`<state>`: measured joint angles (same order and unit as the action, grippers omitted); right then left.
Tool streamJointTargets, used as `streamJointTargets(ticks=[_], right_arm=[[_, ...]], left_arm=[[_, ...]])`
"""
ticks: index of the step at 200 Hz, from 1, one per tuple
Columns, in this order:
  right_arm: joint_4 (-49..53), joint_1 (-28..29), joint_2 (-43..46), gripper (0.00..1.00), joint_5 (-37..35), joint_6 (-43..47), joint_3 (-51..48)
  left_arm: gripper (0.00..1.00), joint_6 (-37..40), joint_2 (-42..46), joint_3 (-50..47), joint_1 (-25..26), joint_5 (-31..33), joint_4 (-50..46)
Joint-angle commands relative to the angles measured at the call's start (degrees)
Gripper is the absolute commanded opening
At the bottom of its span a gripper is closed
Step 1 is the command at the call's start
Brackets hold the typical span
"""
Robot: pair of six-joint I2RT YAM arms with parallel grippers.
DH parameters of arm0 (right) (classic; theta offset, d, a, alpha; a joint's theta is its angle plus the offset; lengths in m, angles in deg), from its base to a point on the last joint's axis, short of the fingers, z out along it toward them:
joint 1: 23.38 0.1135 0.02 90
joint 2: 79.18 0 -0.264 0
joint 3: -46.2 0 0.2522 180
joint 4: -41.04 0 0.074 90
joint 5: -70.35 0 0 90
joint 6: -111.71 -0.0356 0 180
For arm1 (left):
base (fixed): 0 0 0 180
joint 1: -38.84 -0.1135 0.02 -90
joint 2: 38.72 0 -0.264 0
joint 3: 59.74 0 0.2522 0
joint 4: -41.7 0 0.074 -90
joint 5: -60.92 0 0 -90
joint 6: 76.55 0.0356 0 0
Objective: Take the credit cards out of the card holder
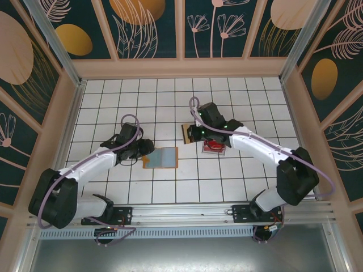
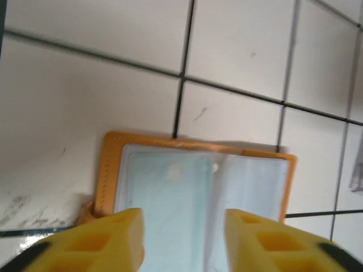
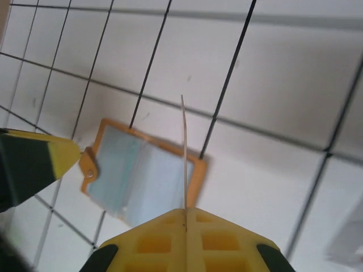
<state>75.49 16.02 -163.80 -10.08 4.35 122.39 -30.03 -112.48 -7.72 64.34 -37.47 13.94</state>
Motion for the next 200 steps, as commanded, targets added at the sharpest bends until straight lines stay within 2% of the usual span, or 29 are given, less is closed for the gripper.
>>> streamJointTargets(ticks=[1,18,31,42,79,117,200], right_arm=[[11.4,-0.1,2.3,0.0,-12.2,15.0,4.3],[13.9,0.5,3.1,0.0,-16.1,23.6,5.6],[15.0,1.4,3.8,0.0,-19.7,30.3,5.8],[15.8,2.5,4.5,0.0,-23.1,36.0,5.5],[15.3,4.9,3.9,0.0,-37.5,51.3,3.6],[12.2,4.6,2.4,0.0,-43.1,60.9,0.1],[7.8,2.0,-1.4,0.0,-38.7,65.9,-2.3]], left_arm=[[0.59,0.4,2.1,2.7,-0.2,0.2,-0.4],[0.84,0.9,3.0,3.5,-0.2,-0.1,0.2],[0.95,1.4,3.6,3.8,-0.2,-0.2,0.7],[0.98,1.9,4.1,3.9,-0.2,0.0,1.0],[0.98,3.5,4.3,4.0,-0.3,0.5,1.3],[0.99,4.7,3.7,4.3,-0.3,0.7,1.2],[0.99,5.4,2.2,4.8,-0.2,1.7,1.2]])
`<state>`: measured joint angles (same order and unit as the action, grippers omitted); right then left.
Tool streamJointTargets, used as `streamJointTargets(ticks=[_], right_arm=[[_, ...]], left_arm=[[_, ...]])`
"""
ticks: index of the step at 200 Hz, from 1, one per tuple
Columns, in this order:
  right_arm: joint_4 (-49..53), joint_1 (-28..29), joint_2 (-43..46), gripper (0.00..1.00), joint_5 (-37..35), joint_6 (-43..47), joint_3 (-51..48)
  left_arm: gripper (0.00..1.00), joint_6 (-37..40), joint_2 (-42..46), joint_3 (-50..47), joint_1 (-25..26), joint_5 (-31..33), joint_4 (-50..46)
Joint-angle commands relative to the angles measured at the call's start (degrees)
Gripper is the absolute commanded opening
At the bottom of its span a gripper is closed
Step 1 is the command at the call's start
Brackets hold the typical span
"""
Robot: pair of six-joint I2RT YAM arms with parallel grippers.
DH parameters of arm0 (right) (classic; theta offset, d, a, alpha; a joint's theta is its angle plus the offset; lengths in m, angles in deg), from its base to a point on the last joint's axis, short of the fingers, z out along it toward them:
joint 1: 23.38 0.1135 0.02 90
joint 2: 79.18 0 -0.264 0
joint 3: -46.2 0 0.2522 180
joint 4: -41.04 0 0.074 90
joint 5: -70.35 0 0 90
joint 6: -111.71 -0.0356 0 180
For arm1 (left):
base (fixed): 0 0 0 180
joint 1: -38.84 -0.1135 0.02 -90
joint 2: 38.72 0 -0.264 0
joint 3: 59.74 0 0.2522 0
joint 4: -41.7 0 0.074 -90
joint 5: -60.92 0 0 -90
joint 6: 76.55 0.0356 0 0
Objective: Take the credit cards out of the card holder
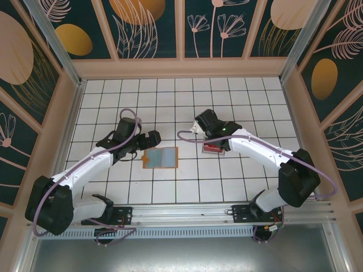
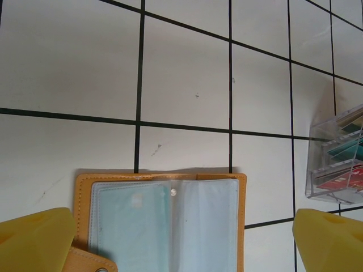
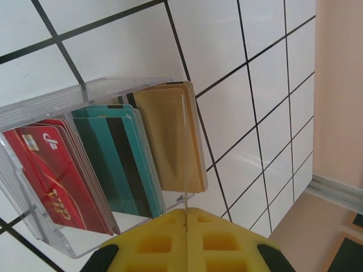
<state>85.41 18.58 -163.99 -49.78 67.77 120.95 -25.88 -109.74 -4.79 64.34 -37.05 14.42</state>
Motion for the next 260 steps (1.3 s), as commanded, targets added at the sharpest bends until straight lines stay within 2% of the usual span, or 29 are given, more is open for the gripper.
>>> streamJointTargets(ticks=[1,106,111,139,160,169,234,260], right_arm=[[-2.2,-0.6,-1.3,0.0,1.0,2.5,-0.9],[-7.8,-2.6,-3.8,0.0,1.5,2.1,-4.8],[-8.1,-2.7,-4.0,0.04,1.1,1.9,-4.8],[-10.5,-4.0,-4.9,0.05,-1.7,0.9,-4.2],[-11.8,-5.2,-5.5,0.15,-3.5,-0.9,-3.4],[-12.2,-5.5,-5.8,0.24,-4.2,-1.8,-2.9],[-7.9,-5.6,-4.4,0.27,-1.4,-11.5,1.9],[-6.9,-5.5,-2.3,0.31,1.1,-17.0,3.2]], left_arm=[[0.98,1.3,-0.6,1.9,-0.2,1.4,0.7],[0.99,1.9,-1.9,2.3,-0.3,1.9,0.3],[0.98,1.9,-1.9,2.3,-0.2,1.9,0.3],[0.98,2.1,-2.2,2.4,-0.2,2.0,0.3],[0.98,2.1,-2.4,2.4,-0.2,2.0,0.3],[0.99,2.0,-2.3,2.4,-0.2,1.9,0.3],[0.98,1.9,-2.7,2.5,-0.2,1.8,0.2],[0.99,1.7,-3.1,2.6,-0.2,1.7,0.1]])
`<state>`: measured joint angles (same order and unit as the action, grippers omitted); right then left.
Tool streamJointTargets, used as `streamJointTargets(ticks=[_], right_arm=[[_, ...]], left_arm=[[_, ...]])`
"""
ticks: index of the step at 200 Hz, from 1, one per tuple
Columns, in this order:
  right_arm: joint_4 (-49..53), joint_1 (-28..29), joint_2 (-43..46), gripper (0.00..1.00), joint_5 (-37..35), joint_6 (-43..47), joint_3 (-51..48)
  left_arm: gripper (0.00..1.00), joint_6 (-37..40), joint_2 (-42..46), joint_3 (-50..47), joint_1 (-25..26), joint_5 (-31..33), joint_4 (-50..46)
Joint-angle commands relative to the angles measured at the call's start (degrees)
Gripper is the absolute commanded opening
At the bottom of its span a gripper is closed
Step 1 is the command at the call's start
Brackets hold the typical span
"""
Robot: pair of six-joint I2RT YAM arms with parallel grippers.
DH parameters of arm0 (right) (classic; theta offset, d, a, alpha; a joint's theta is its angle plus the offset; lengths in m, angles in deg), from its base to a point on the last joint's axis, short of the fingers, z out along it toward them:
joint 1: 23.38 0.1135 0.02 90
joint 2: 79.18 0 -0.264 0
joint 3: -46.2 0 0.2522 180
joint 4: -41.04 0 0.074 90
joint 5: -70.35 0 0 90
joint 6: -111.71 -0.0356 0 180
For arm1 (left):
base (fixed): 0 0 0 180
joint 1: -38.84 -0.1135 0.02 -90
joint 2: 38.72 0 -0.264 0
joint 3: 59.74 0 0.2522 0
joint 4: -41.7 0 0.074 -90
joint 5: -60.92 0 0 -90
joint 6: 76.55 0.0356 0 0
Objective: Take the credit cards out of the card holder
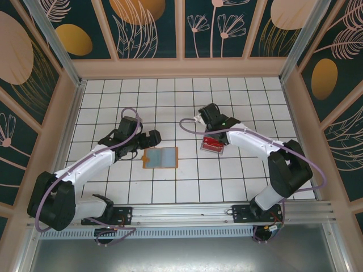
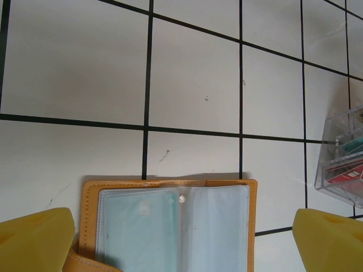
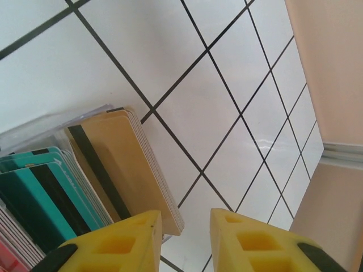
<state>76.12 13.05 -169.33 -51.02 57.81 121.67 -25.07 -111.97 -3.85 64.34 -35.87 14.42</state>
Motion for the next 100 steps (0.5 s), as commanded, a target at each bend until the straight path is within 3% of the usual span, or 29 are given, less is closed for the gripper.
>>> streamJointTargets(ticks=[1,35,100], right_arm=[[2.4,0.1,3.2,0.31,2.5,-7.3,2.5],[4.7,0.1,5.4,0.38,8.8,-11.4,2.0],[6.8,-0.8,0.0,0.45,7.1,-12.6,0.9]], left_arm=[[0.98,0.9,-0.9,1.7,-0.2,0.5,0.1],[0.99,1.1,-1.6,2.2,-0.2,0.3,-0.7],[0.99,1.2,-2.0,3.0,-0.2,-0.1,-1.9]])
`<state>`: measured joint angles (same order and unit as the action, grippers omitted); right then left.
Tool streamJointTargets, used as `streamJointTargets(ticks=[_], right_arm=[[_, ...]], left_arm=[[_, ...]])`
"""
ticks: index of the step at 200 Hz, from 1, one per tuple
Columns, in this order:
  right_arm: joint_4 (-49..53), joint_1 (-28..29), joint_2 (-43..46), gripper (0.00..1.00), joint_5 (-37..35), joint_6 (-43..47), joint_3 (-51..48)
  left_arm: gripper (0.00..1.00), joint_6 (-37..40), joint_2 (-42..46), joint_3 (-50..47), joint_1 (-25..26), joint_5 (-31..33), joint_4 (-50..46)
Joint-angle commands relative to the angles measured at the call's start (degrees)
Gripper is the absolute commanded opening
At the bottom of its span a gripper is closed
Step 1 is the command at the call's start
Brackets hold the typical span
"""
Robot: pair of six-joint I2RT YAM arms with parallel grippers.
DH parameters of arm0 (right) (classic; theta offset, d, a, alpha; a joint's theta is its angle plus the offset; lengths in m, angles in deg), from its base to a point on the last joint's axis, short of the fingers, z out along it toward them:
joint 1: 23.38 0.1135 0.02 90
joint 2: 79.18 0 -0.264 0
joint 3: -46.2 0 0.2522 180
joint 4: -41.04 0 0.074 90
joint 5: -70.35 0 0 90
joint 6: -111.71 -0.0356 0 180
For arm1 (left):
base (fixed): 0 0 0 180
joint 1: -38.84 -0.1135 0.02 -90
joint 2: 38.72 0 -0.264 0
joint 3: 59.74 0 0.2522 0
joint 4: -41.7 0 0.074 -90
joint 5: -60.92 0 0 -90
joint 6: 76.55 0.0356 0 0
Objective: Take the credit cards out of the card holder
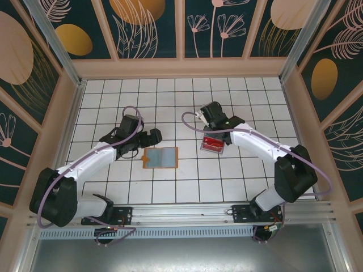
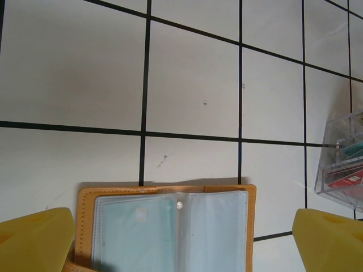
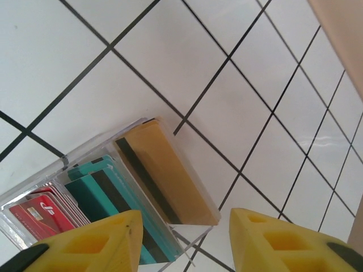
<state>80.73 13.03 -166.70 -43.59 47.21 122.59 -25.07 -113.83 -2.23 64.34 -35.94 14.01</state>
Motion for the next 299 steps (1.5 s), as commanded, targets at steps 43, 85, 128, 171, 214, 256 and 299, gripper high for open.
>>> streamJointTargets(ticks=[43,85,128,171,214,256,299], right_arm=[[2.3,-3.3,-6.5,0.47,-2.8,-3.9,2.8],[2.3,-4.7,-9.8,0.47,-6.5,-5.1,5.6],[3.2,-6.5,-10.2,0.47,-7.9,-7.0,7.7],[4.4,-6.7,-6.2,0.47,-5.7,-10.7,7.5],[4.1,-5.7,0.9,0.46,4.5,-20.0,6.7],[-0.1,-1.0,4.7,0.39,18.9,-37.5,4.2],[-10.7,7.0,2.6,0.22,26.7,-49.8,-2.9]], left_arm=[[0.98,1.4,0.6,1.1,-0.2,0.6,-1.9],[0.99,1.6,0.8,1.0,-0.2,0.9,-1.9],[0.98,1.4,0.9,0.6,-0.2,1.1,-1.8],[0.98,1.3,0.9,0.3,-0.2,0.9,-1.5],[0.99,1.0,0.8,0.1,-0.2,0.4,-1.7],[0.9,0.1,0.4,-1.5,-0.2,-0.7,-1.7],[0.72,-0.7,-1.1,-2.9,-0.2,-1.8,-2.6]])
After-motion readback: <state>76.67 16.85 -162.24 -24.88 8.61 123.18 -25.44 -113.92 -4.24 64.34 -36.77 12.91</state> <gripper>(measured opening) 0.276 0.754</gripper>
